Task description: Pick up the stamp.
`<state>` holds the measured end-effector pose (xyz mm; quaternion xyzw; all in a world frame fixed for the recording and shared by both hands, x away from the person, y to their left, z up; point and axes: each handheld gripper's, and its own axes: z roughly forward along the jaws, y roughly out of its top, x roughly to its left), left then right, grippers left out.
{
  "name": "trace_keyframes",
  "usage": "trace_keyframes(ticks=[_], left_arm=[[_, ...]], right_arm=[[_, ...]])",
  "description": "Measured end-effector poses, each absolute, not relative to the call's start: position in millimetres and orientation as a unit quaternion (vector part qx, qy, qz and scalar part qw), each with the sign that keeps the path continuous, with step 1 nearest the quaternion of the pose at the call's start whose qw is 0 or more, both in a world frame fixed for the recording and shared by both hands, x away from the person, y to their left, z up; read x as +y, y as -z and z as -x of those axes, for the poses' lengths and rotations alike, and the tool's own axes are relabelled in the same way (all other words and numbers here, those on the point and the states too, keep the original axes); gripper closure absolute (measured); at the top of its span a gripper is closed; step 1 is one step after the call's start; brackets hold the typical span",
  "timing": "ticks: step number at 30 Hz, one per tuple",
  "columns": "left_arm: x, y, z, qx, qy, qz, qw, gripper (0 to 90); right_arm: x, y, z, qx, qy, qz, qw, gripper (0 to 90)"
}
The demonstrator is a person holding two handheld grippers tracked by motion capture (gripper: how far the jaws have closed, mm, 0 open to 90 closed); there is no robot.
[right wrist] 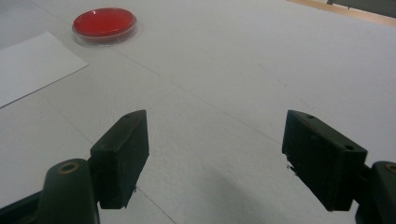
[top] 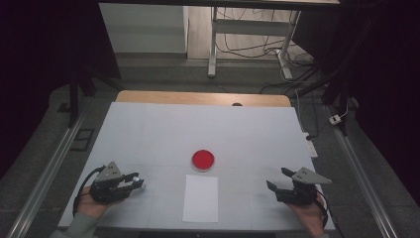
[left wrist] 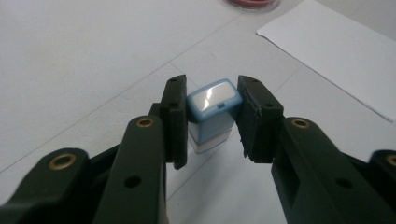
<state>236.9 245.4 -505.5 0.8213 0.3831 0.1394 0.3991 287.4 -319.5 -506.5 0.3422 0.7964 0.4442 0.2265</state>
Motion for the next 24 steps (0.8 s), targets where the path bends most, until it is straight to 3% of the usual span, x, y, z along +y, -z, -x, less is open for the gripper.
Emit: trace_keyframes(ticks=[24], left_arm=[[241.6, 497.4, -241.3, 0.405, -0.151, -0.785, 0.444, 65.4]], right_arm=[[-317.8, 505.7, -286.6, 0.795, -0.447, -0.341, 0.227, 22.9]])
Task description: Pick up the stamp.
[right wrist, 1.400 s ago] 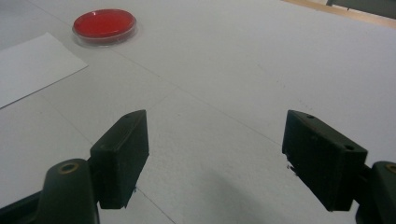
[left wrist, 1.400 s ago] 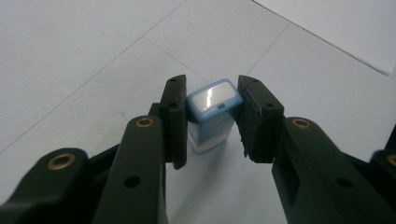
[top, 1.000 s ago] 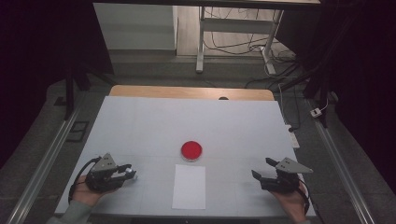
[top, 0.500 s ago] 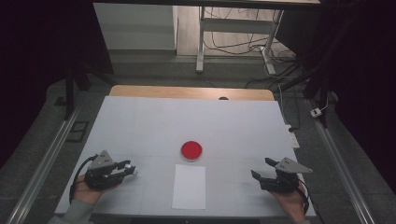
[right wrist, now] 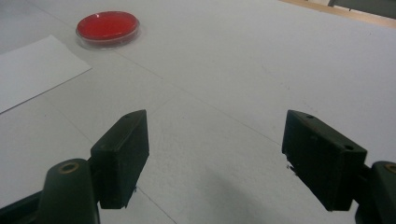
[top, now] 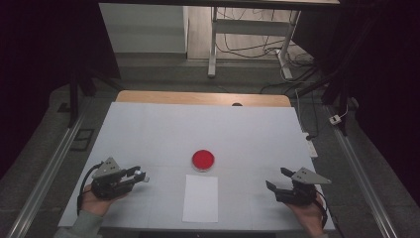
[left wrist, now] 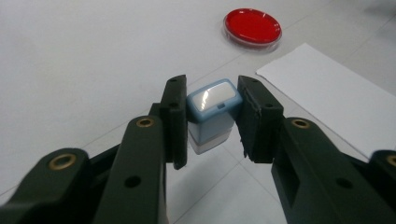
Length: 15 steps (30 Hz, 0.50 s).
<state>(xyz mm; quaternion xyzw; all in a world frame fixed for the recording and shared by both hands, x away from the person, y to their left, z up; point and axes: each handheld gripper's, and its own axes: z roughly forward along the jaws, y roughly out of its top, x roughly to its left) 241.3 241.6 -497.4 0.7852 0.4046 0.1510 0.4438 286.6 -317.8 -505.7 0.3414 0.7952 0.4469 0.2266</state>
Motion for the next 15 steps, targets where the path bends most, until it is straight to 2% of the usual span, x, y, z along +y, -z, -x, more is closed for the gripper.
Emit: trace_keyframes(ticks=[15], left_arm=[[237.0, 494.1, -245.8, 0.41, -0.153, -0.768, 0.467, 65.4]], right_arm=[[-316.8, 506.2, -286.1, 0.794, -0.449, -0.342, 0.224, 22.9]])
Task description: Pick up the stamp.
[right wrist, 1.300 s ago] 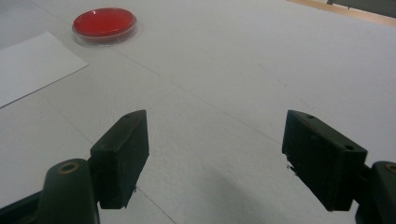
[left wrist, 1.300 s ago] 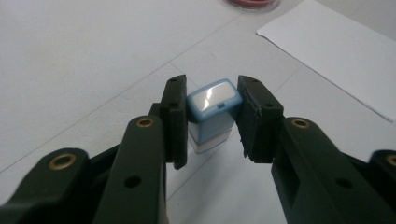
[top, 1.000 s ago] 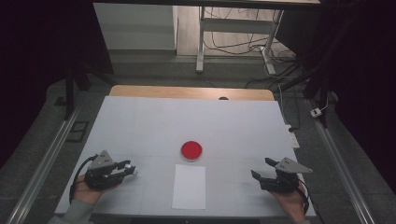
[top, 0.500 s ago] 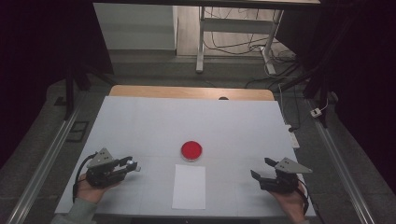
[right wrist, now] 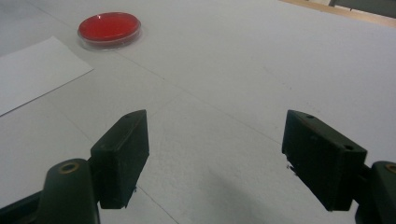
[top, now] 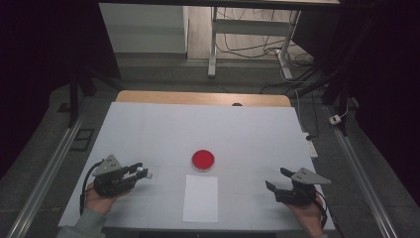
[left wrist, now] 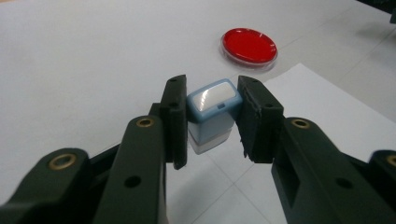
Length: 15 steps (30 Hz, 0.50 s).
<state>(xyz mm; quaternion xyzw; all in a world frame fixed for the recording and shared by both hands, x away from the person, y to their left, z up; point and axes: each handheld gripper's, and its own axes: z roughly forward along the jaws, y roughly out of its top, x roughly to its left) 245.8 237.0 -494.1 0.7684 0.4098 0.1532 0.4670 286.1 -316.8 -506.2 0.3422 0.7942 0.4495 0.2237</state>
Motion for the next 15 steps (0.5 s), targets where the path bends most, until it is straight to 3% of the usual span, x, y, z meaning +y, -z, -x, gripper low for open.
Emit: trace_keyframes(ticks=[15], left_arm=[[221, 486, -255, 0.397, -0.15, -0.767, 0.482, 65.4]], right_arm=[[-317, 506, -286, 0.792, -0.453, -0.342, 0.224, 22.9]])
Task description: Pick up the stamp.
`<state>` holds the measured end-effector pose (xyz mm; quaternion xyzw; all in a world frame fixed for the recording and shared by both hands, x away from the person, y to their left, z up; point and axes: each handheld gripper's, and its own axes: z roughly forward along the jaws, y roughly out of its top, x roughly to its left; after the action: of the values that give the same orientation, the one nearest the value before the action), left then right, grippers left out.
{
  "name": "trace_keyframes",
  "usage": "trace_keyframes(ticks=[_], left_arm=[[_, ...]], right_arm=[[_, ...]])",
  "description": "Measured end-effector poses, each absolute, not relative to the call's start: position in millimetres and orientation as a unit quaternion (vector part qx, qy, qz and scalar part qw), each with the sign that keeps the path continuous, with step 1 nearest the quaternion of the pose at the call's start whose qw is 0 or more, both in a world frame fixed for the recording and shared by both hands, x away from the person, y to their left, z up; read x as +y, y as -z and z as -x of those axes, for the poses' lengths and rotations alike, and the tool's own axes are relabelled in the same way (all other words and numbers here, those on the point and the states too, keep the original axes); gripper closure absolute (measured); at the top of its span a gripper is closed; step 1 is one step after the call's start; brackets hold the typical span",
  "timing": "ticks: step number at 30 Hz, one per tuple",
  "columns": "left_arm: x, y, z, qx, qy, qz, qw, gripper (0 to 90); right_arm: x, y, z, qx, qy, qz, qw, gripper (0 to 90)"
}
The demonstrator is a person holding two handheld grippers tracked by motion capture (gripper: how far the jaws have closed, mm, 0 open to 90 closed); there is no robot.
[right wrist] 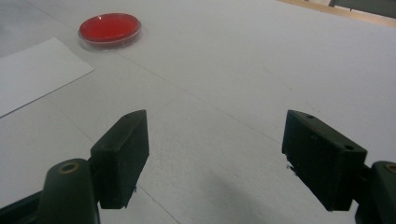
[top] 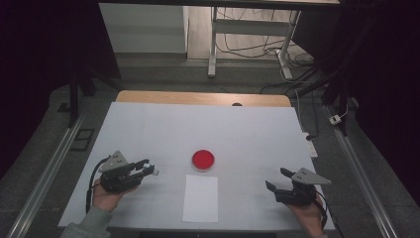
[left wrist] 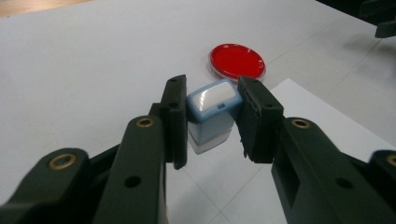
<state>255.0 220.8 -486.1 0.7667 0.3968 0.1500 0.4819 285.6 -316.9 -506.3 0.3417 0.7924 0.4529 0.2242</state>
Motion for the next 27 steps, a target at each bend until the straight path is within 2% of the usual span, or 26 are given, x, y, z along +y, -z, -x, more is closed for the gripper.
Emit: trace_keyframes(ticks=[27], left_arm=[[189, 476, -266, 0.366, -0.137, -0.776, 0.495, 65.3]], right_arm=[[-314, 506, -286, 0.794, -0.45, -0.34, 0.225, 22.9]])
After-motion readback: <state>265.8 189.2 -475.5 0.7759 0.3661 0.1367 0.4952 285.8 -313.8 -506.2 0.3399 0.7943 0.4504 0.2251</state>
